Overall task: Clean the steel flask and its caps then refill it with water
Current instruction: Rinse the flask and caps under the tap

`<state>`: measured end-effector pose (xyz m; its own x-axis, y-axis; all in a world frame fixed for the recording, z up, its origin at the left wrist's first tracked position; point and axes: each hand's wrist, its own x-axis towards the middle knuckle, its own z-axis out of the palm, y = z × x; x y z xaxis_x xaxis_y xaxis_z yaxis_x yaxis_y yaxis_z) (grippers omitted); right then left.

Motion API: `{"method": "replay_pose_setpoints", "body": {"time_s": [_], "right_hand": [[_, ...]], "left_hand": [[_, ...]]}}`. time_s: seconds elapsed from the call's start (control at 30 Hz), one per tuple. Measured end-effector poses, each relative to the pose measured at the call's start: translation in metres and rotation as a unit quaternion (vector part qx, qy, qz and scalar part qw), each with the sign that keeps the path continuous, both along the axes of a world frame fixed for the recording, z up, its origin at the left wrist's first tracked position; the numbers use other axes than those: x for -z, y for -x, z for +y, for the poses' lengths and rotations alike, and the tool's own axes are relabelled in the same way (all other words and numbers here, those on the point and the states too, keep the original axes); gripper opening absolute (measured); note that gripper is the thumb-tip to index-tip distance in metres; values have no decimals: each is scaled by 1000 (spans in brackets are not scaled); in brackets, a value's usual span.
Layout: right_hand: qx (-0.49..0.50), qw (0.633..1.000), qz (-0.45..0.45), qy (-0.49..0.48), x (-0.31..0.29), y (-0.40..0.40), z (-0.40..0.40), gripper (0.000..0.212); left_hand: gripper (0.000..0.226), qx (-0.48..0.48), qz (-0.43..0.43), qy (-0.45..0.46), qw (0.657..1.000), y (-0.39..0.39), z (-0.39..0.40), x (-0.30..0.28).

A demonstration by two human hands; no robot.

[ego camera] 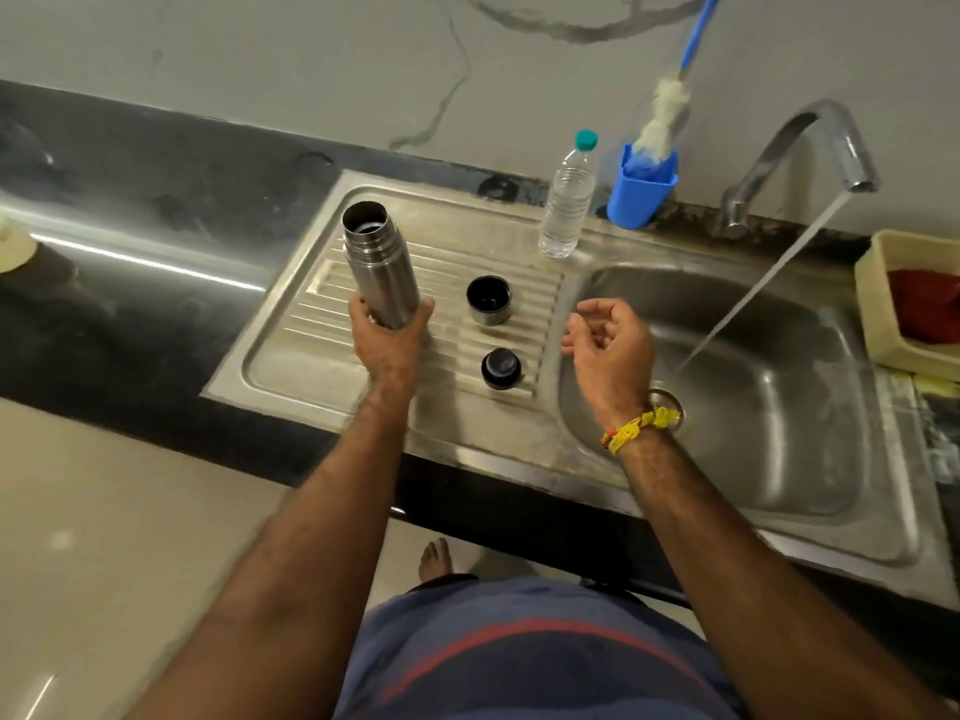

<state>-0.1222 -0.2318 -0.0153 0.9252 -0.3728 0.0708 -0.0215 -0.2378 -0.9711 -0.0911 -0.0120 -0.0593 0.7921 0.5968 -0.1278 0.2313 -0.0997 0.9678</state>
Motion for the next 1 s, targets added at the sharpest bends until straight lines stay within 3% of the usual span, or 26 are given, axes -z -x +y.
{"method": "replay_pose_setpoints", "body": {"time_s": [0.17,0.33,0.43,0.53,0.63,0.73,1.0], "right_hand": [[45,999,-8,-9,-3,9,-31,13],[109,992,-36,-44,-14,14,-72,8],[137,988,-61,-23,-25,15,-104,9],[74,995,38,63,-18,7,-123,26],[2,993,113,29,12,-1,-131,38],[7,990,143,-1,32,-2,-135,36],[16,996,81,-24,18,-15,-140,31]], "left_hand": [[73,4,-1,-70,998,-11,-6,-12],[70,167,-41,-186,967,-23,-93,-54],[67,213,-56,-214,952,-26,-156,-70],[66,192,-35,-235,952,-30,-172,-74],[67,135,-5,-230,964,-38,-154,-74],[66,106,11,-240,965,-39,-141,-76],[65,181,8,-247,952,-39,-173,-77]]}}
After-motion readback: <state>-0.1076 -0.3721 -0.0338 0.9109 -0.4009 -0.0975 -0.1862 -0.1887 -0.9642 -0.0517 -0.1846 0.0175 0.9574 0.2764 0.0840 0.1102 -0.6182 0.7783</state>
